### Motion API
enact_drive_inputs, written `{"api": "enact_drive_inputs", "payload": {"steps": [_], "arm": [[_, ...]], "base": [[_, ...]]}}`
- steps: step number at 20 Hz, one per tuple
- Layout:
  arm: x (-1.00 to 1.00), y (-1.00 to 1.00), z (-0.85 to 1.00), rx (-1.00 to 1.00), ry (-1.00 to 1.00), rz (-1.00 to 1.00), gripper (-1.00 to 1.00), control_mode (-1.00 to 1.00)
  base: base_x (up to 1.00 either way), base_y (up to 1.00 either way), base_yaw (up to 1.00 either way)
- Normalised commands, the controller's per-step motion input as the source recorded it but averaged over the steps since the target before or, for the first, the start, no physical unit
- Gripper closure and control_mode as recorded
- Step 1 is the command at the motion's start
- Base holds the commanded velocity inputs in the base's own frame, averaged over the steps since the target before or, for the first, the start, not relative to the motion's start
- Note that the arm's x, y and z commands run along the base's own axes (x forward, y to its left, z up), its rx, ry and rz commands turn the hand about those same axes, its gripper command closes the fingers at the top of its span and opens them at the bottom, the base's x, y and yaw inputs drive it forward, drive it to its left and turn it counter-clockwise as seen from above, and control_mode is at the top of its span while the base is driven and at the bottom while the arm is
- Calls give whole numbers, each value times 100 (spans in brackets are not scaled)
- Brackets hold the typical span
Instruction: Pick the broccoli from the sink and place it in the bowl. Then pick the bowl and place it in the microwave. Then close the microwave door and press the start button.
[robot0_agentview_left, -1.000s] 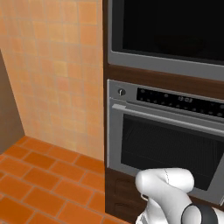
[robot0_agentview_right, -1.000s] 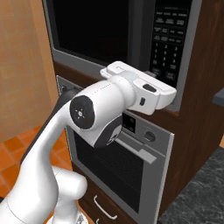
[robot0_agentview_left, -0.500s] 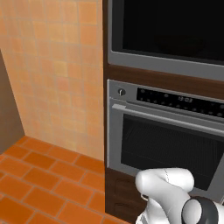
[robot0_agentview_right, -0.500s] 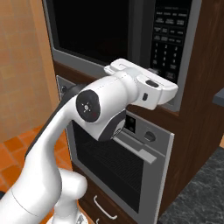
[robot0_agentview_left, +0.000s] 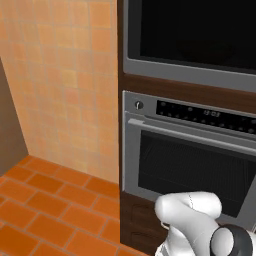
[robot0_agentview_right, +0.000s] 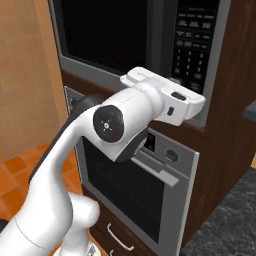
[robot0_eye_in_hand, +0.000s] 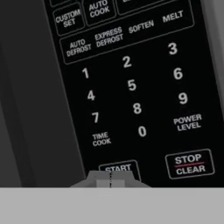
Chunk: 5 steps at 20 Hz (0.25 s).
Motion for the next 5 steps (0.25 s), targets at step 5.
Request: {"api": "enact_drive_inputs", "payload": {"steps": [5], "arm": [[19,-34,-1,8,0,23,100,-100]], "base": [[0,0,0]]}}
